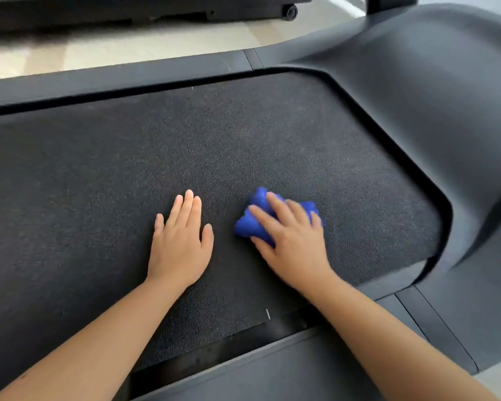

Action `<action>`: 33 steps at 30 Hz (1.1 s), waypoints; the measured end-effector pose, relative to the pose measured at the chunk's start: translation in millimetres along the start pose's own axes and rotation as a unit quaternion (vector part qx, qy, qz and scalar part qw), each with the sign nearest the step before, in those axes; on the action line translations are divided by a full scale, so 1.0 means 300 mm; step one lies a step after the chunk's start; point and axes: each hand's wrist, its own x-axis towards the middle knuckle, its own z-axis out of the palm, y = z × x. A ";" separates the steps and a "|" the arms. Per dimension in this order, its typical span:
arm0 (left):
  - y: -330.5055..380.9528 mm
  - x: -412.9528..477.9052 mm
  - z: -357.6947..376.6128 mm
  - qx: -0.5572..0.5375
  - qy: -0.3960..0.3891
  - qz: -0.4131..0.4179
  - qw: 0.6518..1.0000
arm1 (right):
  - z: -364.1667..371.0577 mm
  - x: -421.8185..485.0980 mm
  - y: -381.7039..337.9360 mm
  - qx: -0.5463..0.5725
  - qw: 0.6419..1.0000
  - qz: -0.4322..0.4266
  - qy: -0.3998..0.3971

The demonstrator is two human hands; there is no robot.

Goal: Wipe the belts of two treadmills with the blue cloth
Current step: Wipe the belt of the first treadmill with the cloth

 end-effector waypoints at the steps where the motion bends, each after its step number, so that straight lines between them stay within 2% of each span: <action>1: -0.002 0.000 0.001 0.004 -0.003 0.001 1.000 | -0.007 0.014 0.066 -0.009 1.000 0.026 0.002; 5: 0.002 0.002 0.002 0.009 0.003 0.005 1.000 | -0.061 0.057 0.366 -0.029 0.968 0.247 0.023; 8: 0.009 0.005 0.001 0.000 0.014 0.008 1.000 | -0.081 0.058 0.406 -0.019 0.946 0.323 0.026; 10: 0.011 0.008 0.002 0.004 0.015 0.009 1.000 | -0.062 0.059 0.308 -0.013 0.957 0.287 0.035; 13: 0.004 0.013 0.014 0.019 0.026 0.003 0.999 | -0.015 0.041 0.063 -0.009 0.993 0.115 0.032; 16: 0.002 0.010 0.022 0.014 0.039 -0.010 0.999 | 0.015 0.029 -0.111 0.004 0.999 0.029 0.017; 23: -0.002 0.024 0.030 0.023 0.027 -0.019 0.999 | 0.049 0.092 -0.101 0.016 0.999 -0.031 0.042; 27: -0.004 0.026 0.033 0.050 0.017 -0.012 0.999 | 0.099 0.326 -0.132 0.038 0.999 -0.027 0.018; 31: -0.005 0.025 0.027 0.070 0.006 -0.013 0.997 | 0.139 0.482 -0.180 0.037 0.998 -0.003 -0.058; 33: -0.006 0.026 0.027 0.068 0.006 -0.018 0.998 | 0.122 0.418 -0.170 0.041 0.998 -0.038 0.000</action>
